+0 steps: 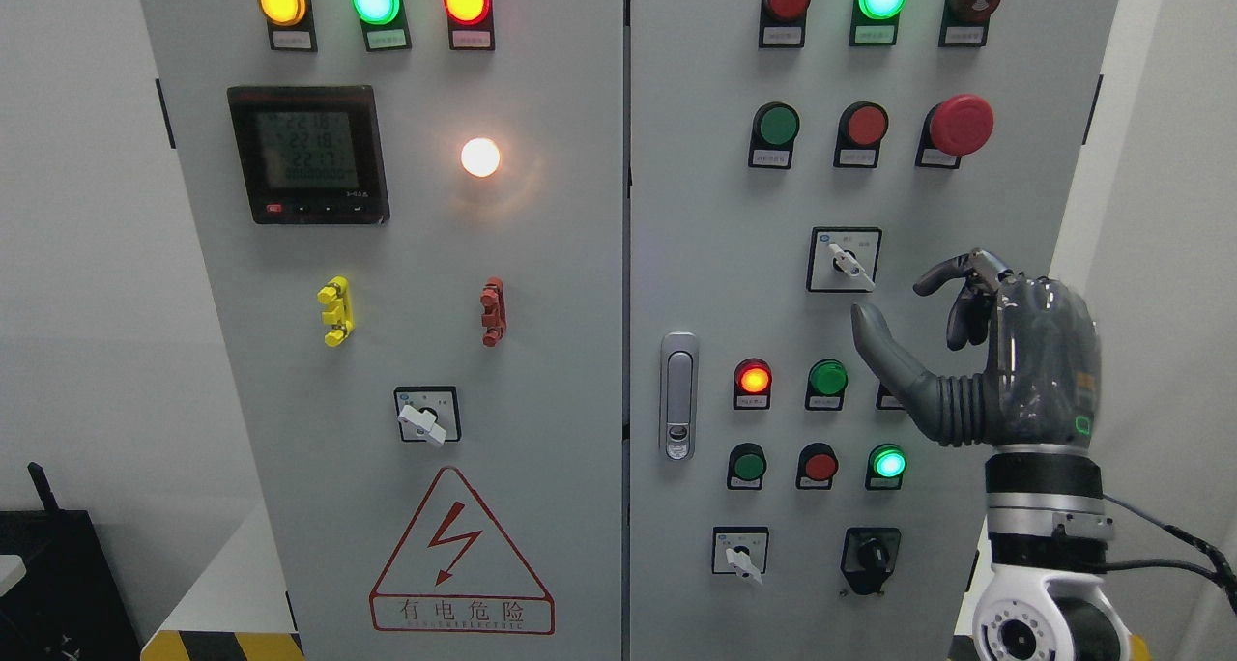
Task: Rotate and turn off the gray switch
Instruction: 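Move the right hand toward the upper white rotary switch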
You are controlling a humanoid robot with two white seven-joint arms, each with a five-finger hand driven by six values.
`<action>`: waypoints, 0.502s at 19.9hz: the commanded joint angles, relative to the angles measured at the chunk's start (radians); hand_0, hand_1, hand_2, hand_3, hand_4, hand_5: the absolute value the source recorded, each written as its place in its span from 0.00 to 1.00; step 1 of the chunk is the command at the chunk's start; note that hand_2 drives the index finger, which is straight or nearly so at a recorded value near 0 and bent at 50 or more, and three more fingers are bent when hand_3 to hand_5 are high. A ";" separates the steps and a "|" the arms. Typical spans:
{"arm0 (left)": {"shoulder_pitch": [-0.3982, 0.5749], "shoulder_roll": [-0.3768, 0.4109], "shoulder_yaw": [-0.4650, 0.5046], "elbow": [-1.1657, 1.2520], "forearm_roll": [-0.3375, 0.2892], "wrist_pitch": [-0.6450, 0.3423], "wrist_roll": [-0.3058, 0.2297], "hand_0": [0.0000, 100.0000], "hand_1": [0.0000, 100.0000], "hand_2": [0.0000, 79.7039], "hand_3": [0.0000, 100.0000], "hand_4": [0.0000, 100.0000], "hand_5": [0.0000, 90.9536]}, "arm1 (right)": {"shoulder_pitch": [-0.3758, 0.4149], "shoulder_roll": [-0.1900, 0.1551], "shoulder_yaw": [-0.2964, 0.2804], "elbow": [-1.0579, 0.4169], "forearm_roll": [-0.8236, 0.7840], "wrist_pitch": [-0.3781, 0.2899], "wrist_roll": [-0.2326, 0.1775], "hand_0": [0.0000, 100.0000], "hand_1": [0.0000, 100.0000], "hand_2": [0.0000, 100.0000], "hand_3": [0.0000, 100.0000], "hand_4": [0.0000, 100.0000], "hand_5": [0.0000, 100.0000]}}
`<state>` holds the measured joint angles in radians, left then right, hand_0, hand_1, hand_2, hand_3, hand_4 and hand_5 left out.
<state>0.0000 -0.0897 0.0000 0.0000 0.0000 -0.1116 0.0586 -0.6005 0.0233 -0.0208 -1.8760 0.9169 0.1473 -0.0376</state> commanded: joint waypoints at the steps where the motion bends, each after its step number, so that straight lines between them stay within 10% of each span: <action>1: -0.009 0.001 0.008 -0.025 0.020 0.000 0.000 0.12 0.39 0.00 0.00 0.00 0.00 | -0.018 0.017 0.002 0.037 -0.001 0.011 -0.004 0.06 0.36 0.58 0.98 1.00 1.00; 10: -0.009 -0.001 0.008 -0.025 0.020 0.000 0.000 0.12 0.39 0.00 0.00 0.00 0.00 | -0.050 0.014 0.005 0.066 -0.021 0.031 -0.004 0.06 0.37 0.57 0.97 0.99 1.00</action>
<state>0.0000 -0.0897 0.0000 0.0000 0.0000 -0.1117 0.0585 -0.6268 0.0324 -0.0087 -1.8466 0.9007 0.1764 -0.0415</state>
